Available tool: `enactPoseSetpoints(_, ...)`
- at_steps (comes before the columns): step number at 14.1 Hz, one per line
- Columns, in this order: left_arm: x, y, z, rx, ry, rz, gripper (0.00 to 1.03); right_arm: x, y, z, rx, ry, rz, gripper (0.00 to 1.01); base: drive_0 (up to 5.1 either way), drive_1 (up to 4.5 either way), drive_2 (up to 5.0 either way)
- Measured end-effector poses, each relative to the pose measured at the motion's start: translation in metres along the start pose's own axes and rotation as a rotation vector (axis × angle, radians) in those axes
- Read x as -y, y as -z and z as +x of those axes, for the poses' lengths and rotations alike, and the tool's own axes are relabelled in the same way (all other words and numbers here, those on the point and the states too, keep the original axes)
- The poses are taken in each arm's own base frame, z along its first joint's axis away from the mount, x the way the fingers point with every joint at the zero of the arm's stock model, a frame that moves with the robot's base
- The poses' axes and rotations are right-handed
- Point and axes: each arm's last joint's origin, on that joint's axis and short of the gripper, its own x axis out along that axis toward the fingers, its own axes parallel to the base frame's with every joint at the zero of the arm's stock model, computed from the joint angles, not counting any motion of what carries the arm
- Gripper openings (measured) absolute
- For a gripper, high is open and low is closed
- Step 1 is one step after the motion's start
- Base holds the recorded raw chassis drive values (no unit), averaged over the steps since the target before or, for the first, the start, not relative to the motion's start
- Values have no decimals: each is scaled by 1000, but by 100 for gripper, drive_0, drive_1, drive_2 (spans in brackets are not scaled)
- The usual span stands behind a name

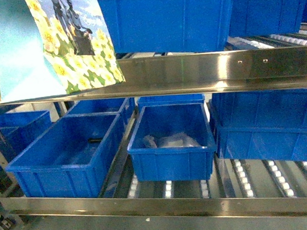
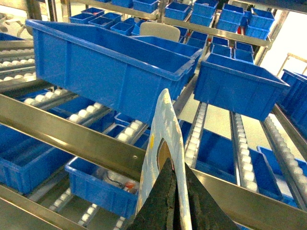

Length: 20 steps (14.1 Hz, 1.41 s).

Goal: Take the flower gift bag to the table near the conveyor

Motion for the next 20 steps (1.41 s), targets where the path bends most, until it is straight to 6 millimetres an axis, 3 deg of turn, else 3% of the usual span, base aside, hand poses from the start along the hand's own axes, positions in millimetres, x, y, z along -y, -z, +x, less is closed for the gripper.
enactPoseSetpoints(20,1,0,0,2,3,1,2,-1,0,0,1,-3,-1,2,-500,242,242)
